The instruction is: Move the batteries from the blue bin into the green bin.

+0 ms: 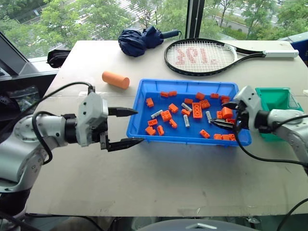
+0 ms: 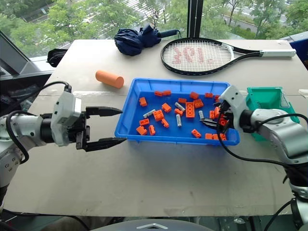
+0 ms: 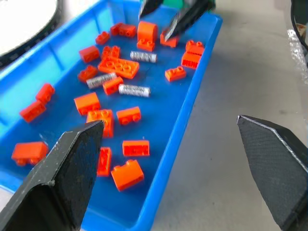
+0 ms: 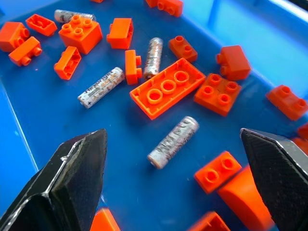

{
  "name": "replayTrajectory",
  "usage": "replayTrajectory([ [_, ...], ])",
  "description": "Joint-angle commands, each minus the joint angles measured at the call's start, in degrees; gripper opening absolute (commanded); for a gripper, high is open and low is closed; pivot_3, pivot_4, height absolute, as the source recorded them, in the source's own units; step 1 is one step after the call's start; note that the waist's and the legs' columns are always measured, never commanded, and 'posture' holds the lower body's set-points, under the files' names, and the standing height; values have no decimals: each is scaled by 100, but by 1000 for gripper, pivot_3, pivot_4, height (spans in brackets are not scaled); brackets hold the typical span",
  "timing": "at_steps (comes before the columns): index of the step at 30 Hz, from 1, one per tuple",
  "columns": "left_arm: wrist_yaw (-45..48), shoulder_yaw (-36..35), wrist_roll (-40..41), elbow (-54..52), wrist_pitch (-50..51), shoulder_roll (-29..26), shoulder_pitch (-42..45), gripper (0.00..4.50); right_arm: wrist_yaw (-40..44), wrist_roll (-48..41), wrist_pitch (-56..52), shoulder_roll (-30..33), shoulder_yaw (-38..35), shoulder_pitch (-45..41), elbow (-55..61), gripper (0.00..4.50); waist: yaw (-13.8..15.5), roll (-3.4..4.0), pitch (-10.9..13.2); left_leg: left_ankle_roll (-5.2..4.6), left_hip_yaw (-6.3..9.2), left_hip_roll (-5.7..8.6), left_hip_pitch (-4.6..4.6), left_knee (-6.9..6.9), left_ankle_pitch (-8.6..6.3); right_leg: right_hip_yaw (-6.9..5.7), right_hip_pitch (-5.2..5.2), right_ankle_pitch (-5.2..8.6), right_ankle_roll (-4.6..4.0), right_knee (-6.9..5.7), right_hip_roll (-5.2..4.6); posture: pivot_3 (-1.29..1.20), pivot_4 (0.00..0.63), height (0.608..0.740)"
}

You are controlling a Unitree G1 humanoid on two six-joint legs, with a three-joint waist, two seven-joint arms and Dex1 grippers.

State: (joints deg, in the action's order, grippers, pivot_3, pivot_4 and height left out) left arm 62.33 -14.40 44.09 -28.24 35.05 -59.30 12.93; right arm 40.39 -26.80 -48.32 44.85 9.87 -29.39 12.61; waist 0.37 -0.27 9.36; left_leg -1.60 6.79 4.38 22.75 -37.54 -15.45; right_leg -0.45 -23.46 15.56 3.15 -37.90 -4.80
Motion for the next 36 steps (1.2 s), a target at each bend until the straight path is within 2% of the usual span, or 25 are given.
replayTrajectory([
  [1,20,67,115,-71,201,-141,260,4500,-70,364,-120,-209,311,-379,-182,4438,-9,0,0,0,0,0,0,0,0,0,-1,0,0,-2,0,0,150,740],
  [6,-27,181,21,-103,324,-153,457,4500,-138,707,-703,-456,750,-713,-447,4438,-66,0,0,4,1,0,0,0,2,1,-3,0,0,-7,4,0,150,740],
  [7,-24,192,-10,-119,323,-156,471,4500,-164,746,-877,-484,800,-753,-471,4206,-71,0,0,5,2,0,0,0,3,1,-4,0,-1,-8,4,0,150,740],
  [9,-39,198,-10,-162,357,-151,492,4500,-136,799,-1115,-472,872,-798,-453,3602,-93,0,0,5,1,0,0,0,3,2,-4,0,-1,-9,4,0,150,740],
  [12,-69,185,39,-233,413,-148,505,4500,-172,813,-1281,-542,784,-805,-373,2037,-111,-1,-1,7,2,0,0,-2,5,3,-5,-1,-1,-12,6,0,150,740],
  [13,-72,188,58,-254,430,-142,515,4500,-171,813,-1312,-553,753,-805,-321,1674,-113,-1,-1,7,2,0,-1,-2,5,3,-4,-1,-1,-14,6,0,150,740],
  [16,-72,269,70,-267,470,-101,615,4500,-244,818,-1442,-561,600,-793,-111,169,-114,-1,-1,11,3,-1,-3,-2,7,3,-6,-1,-2,-19,7,0,150,740],
  [17,-69,300,64,-261,472,-92,650,4500,-270,809,-1502,-547,540,-784,-25,30,-111,-1,-1,12,3,-1,-3,-4,8,3,-6,-2,-2,-22,8,0,150,740],
  [21,-81,454,129,-206,495,34,945,4500,-482,613,-2116,-466,-138,-771,535,30,-97,0,0,12,4,0,2,-14,8,3,-9,-2,-2,-29,7,0,150,740],
  [28,-312,945,370,22,628,841,2016,4500,-703,393,-3660,311,-2315,-506,1643,30,-28,-1,1,10,10,7,17,-63,6,-1,-10,-2,-1,-61,7,0,150,740],
  [32,-366,1127,445,182,660,1253,2456,4500,-756,467,-3914,798,-3066,-108,1654,30,-13,-2,1,10,2,8,14,-77,6,6,-10,-2,0,-82,8,0,150,740],
  [36,-252,1321,392,335,615,1526,2792,4500,-790,590,-3595,1076,-3497,453,1360,30,-47,-3,1,9,-13,5,7,-79,7,16,-10,-2,0,-93,11,0,150,740],
])
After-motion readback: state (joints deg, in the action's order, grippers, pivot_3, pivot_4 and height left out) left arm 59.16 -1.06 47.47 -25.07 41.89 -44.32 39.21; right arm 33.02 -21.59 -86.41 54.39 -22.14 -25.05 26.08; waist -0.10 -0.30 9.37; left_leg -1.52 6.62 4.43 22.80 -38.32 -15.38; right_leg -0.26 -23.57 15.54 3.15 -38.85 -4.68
